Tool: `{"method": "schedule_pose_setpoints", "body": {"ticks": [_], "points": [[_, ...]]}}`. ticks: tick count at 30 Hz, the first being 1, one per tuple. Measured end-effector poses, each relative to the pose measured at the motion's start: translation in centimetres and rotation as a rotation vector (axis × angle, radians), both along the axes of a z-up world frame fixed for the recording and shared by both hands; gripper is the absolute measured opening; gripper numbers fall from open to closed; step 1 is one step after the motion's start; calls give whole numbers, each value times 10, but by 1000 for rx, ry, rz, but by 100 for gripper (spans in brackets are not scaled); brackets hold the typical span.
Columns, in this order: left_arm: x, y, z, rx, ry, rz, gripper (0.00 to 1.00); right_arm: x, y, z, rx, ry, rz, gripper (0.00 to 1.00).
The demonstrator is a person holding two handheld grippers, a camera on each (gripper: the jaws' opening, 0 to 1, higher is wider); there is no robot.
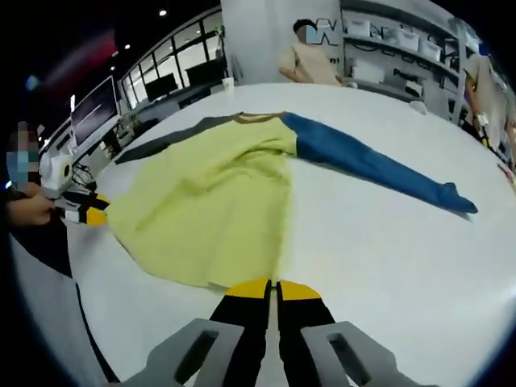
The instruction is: Fold the garment on the visible template until the final outline fits inside the template.
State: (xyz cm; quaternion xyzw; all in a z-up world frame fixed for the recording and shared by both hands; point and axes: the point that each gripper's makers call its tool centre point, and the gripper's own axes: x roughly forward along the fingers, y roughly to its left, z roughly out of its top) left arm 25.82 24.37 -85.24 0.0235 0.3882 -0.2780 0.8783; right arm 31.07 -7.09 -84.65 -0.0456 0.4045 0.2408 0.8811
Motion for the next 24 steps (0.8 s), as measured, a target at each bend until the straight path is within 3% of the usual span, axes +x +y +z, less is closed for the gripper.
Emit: {"method": "schedule_pose_setpoints", "body": {"ticks": [7,10,12,20,24], "points": [[-3,0,0,-2,12,-13,1,-24,3,3,25,6,-14,0],[-3,1,2,-6,12,-8,1,-28,4,6,35,2,-29,0],[3,4,16,5,-52,-27,1,-31,12,22,60,-16,-40,0],[-3,22,35,-10,-12,-42,1,-50,17,24,99,-15,-64,0],[-3,34,42,-33,4,0,1,-66,15,20,97,9,-73,0]]}}
